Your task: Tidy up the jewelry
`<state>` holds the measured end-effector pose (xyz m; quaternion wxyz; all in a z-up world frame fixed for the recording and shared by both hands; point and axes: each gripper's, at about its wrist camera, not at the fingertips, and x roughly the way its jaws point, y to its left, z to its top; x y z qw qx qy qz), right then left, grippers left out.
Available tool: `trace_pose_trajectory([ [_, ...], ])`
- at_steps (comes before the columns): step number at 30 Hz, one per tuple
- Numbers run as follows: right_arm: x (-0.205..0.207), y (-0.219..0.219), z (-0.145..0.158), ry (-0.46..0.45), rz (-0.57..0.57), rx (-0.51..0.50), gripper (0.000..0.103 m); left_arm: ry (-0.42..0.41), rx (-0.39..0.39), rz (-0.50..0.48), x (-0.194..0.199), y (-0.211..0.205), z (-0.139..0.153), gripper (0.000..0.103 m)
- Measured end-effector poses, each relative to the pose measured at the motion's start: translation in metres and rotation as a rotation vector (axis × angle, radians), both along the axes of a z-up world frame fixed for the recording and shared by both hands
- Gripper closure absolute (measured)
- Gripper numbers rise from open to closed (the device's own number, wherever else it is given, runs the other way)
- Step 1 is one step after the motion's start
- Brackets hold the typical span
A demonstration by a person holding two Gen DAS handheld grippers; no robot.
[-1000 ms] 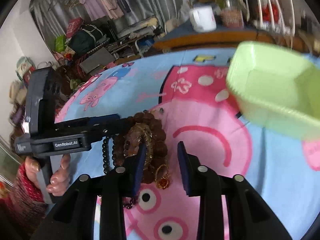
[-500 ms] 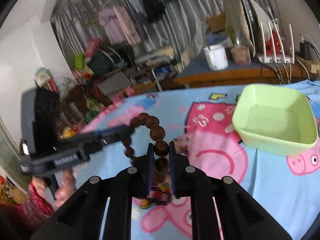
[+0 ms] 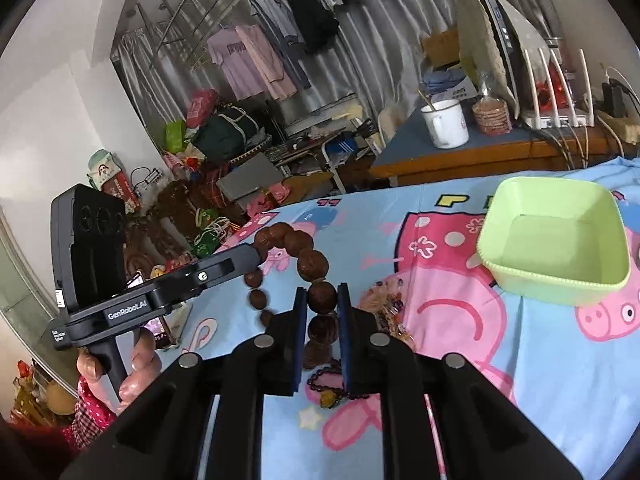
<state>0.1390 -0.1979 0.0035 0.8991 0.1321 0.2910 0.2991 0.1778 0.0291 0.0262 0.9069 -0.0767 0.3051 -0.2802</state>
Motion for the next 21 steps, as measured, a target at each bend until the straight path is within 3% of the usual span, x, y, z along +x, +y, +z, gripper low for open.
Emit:
trace_pose_trajectory([
  [9,0.007,-0.034,0.001,0.0,-0.067,0.03,0.103,0.013,0.031,-0.042,0.023,-0.042,0.0,0.089],
  [21,0.06,-0.147,-0.001,-0.002,-0.293,0.005,0.103,0.049,0.024,-0.16,0.111,-0.175,-0.001,0.089],
])
